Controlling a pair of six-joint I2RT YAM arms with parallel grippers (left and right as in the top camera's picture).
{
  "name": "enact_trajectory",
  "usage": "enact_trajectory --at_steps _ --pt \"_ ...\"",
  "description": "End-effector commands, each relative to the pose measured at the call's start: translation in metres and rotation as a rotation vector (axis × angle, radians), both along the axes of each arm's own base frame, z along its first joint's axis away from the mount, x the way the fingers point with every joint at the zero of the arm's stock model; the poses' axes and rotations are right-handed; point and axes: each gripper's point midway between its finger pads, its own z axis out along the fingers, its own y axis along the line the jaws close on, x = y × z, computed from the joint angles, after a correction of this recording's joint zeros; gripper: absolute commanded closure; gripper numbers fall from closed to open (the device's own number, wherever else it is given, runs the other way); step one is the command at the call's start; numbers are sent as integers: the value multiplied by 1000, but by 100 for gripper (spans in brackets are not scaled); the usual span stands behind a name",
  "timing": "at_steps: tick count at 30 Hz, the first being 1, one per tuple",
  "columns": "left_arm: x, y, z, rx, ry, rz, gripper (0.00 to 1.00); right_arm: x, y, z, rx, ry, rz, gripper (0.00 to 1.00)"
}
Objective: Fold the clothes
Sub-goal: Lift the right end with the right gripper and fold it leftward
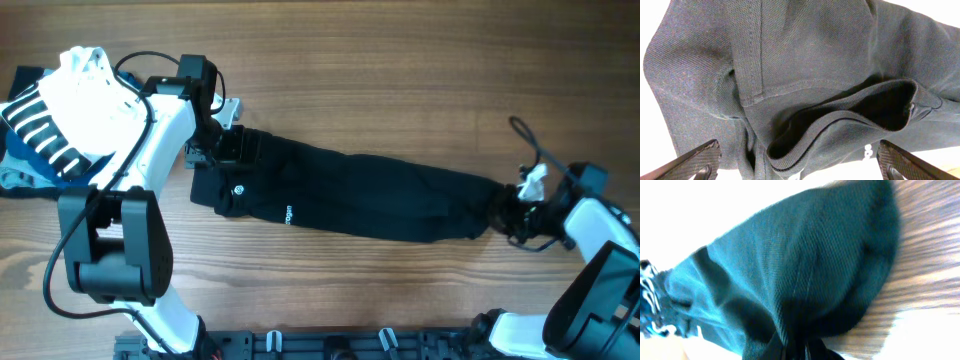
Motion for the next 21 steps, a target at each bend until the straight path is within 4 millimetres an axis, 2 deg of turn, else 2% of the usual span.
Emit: enact_trajectory --at_steps 1,2,4,7,10,14,21 --pt "4 -1 11 -17 -38 -1 0 27 -42 41 -129 -45 -84 96" --pt "4 -1 12 -18 -39 -1 0 28 -48 47 -158 -42 -93 96" --pt "8 -2 16 -20 -53 -1 0 27 -76 67 -304 1 -154 96" --pt "13 -5 25 -37 -78 -2 0 26 -107 91 -472 22 -211 96" --pt "20 -9 38 -65 -113 -4 0 32 -115 109 -512 -15 -225 96" --pt "25 -14 48 -96 -145 -8 0 40 -98 113 -449 -69 -162 96" --pt "27 -15 49 -96 -152 -8 0 60 -32 116 -398 -155 82 96"
